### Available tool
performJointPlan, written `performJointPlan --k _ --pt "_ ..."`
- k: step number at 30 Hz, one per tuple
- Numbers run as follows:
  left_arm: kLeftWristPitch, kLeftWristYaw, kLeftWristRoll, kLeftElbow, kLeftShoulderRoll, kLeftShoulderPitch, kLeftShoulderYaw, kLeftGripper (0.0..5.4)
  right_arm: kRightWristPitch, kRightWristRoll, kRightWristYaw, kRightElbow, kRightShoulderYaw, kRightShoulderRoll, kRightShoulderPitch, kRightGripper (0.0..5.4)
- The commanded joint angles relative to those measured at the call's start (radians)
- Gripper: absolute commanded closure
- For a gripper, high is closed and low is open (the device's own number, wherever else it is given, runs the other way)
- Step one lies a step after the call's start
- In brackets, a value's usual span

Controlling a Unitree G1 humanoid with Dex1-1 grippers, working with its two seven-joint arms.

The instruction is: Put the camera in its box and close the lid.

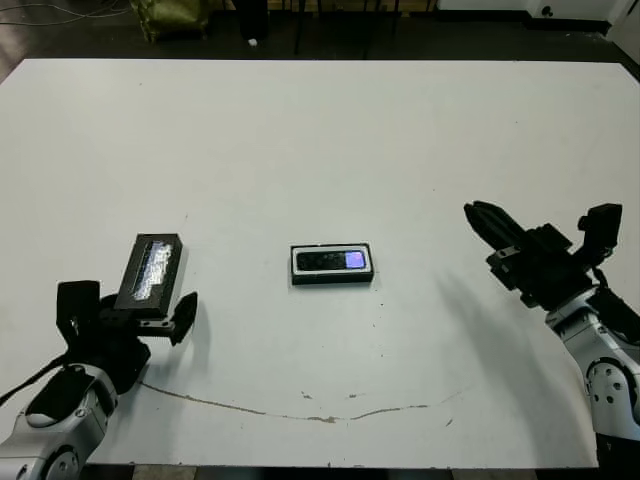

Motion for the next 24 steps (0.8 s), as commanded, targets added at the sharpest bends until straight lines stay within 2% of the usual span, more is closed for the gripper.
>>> performJointPlan --k 1,6,8,12,24 --pt "0.000 0.005 0.006 0.033 -0.008 0.015 -0.002 0.02 0.018 -0.004 -0.010 -0.003 0.005 0.000 0.017 5.40" --pt "-0.029 -0.006 0.017 0.056 -0.003 0.021 -0.014 0.02 0.016 0.003 -0.004 0.008 0.002 0.002 0.016 5.40" --pt "-0.056 -0.021 0.047 0.065 0.024 0.026 -0.036 0.02 0.020 0.010 -0.008 0.006 0.000 0.005 0.017 5.40" --pt "-0.063 -0.010 0.008 0.085 -0.021 0.021 -0.005 0.02 0.016 0.005 -0.004 0.007 0.004 -0.003 0.017 5.40" --pt "-0.106 -0.008 0.014 0.136 -0.036 0.029 -0.005 0.02 0.007 -0.011 -0.008 0.014 0.006 -0.004 0.018 5.40"
